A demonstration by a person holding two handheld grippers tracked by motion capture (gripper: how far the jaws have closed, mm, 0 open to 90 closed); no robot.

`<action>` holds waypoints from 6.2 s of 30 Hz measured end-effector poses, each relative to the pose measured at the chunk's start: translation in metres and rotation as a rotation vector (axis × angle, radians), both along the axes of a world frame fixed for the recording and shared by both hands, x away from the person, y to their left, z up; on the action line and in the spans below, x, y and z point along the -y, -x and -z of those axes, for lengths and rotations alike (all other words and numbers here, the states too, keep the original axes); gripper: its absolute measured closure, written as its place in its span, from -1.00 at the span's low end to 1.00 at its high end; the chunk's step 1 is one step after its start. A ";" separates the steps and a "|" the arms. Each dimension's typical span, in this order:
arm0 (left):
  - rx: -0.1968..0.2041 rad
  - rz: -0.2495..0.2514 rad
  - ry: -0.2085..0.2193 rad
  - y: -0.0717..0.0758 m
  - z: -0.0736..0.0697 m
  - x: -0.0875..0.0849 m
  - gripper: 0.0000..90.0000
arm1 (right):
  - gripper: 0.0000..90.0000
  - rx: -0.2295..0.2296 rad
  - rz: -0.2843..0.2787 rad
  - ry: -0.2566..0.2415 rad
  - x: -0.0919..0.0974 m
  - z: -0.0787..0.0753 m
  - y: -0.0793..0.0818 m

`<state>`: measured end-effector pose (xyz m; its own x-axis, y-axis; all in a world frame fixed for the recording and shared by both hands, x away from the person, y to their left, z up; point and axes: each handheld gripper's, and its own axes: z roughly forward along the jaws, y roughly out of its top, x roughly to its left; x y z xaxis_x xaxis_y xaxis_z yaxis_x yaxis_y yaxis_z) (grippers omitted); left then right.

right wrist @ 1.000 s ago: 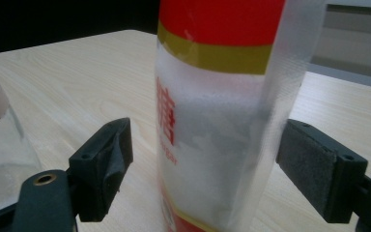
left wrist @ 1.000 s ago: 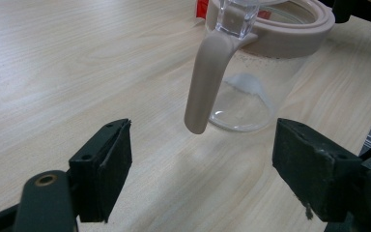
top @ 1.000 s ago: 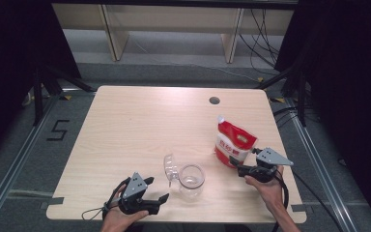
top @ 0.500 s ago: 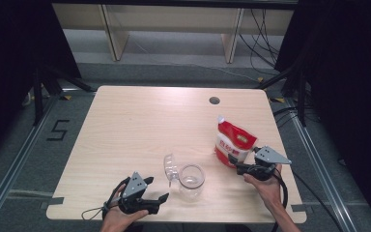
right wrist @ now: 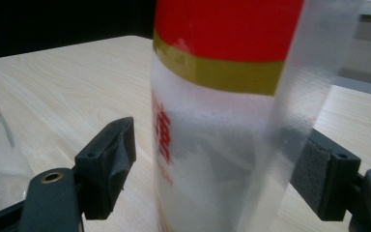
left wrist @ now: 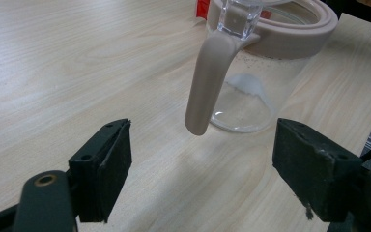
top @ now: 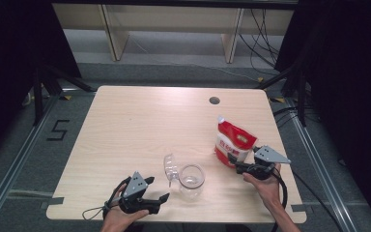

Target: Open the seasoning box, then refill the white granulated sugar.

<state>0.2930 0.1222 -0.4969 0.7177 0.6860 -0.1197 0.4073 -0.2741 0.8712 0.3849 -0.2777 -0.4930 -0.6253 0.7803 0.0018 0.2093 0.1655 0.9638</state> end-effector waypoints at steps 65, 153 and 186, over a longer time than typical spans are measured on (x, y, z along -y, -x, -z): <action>0.024 0.024 -0.020 0.006 -0.002 -0.001 -0.52 | 0.14 0.004 -0.050 -0.018 -0.010 0.003 -0.015; 0.006 0.009 -0.021 0.004 0.000 -0.004 -0.51 | 0.26 0.259 -0.127 0.603 -0.021 -0.040 0.113; 0.014 -0.003 -0.024 0.002 0.000 -0.006 -0.51 | 0.27 0.316 -0.175 0.868 -0.036 -0.044 0.117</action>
